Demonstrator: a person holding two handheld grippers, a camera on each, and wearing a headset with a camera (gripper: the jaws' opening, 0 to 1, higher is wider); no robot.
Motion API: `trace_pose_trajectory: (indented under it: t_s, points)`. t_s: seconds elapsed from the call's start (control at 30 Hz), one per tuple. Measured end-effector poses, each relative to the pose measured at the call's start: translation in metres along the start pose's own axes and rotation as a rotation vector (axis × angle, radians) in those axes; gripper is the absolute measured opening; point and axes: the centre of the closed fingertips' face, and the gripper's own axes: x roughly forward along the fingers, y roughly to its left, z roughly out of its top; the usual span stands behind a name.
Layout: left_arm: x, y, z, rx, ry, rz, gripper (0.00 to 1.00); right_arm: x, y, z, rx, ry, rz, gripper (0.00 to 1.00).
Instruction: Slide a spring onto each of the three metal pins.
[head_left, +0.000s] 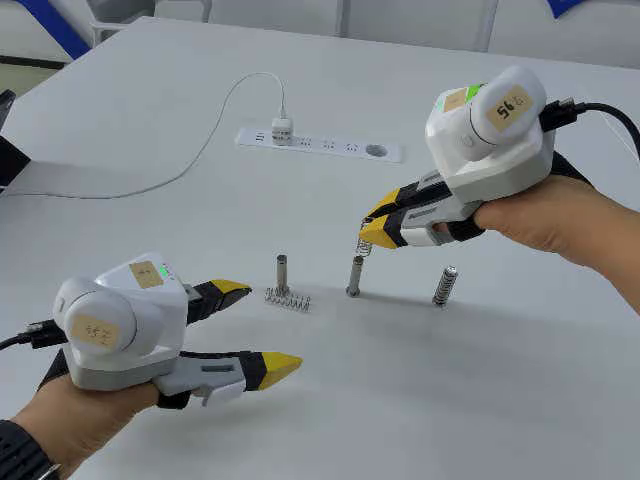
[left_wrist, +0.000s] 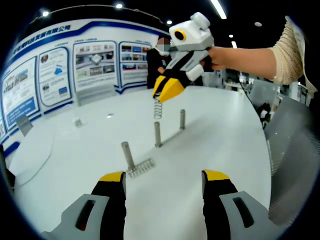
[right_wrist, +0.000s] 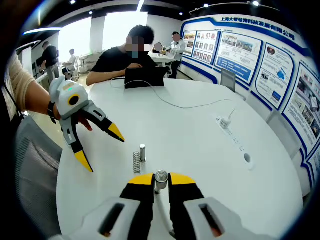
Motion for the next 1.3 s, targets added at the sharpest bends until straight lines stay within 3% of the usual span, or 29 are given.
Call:
trace_pose_trajectory:
  t_s: [1.3]
  points:
    - [-0.001, 0.003, -0.005, -0.016, 0.007, 0.008, 0.61, 0.039, 0.009, -0.04, 0.072, 0.085, 0.031, 0.12]
